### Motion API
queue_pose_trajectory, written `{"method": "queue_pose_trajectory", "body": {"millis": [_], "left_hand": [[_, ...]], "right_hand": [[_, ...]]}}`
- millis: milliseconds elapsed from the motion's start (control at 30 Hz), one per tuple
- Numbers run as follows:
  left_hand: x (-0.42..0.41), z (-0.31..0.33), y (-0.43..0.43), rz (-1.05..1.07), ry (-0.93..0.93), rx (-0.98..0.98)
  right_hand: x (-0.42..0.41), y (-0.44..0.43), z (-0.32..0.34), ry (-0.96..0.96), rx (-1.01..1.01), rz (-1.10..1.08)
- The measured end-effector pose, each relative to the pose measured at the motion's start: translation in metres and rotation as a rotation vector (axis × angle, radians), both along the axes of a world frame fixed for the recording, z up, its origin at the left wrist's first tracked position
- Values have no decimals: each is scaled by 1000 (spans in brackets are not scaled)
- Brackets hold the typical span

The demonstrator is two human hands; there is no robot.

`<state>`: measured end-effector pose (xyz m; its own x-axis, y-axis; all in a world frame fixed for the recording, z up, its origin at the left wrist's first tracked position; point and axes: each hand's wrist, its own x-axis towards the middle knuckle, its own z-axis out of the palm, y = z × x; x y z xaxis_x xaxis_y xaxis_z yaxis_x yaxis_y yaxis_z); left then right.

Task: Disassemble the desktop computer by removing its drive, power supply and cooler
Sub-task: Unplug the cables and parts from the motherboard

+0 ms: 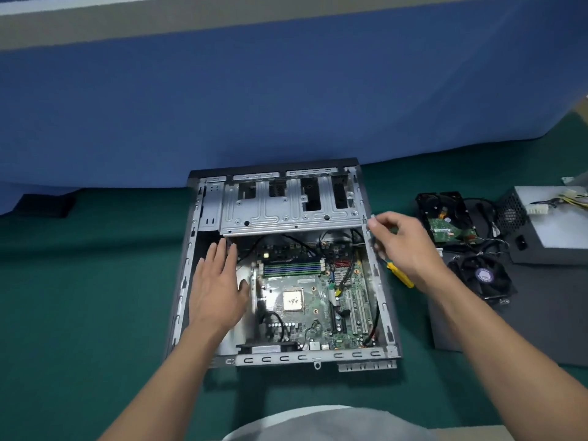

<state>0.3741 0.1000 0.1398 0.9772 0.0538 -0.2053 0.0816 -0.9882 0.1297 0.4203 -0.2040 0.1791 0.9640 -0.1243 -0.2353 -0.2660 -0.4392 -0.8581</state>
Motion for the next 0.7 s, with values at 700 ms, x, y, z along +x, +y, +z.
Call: {"method": "queue_pose_trajectory", "body": {"millis": [700], "left_hand": [[-33, -7, 46, 205, -93, -120]], "right_hand": [[-42, 175, -57, 23, -403, 940]]}}
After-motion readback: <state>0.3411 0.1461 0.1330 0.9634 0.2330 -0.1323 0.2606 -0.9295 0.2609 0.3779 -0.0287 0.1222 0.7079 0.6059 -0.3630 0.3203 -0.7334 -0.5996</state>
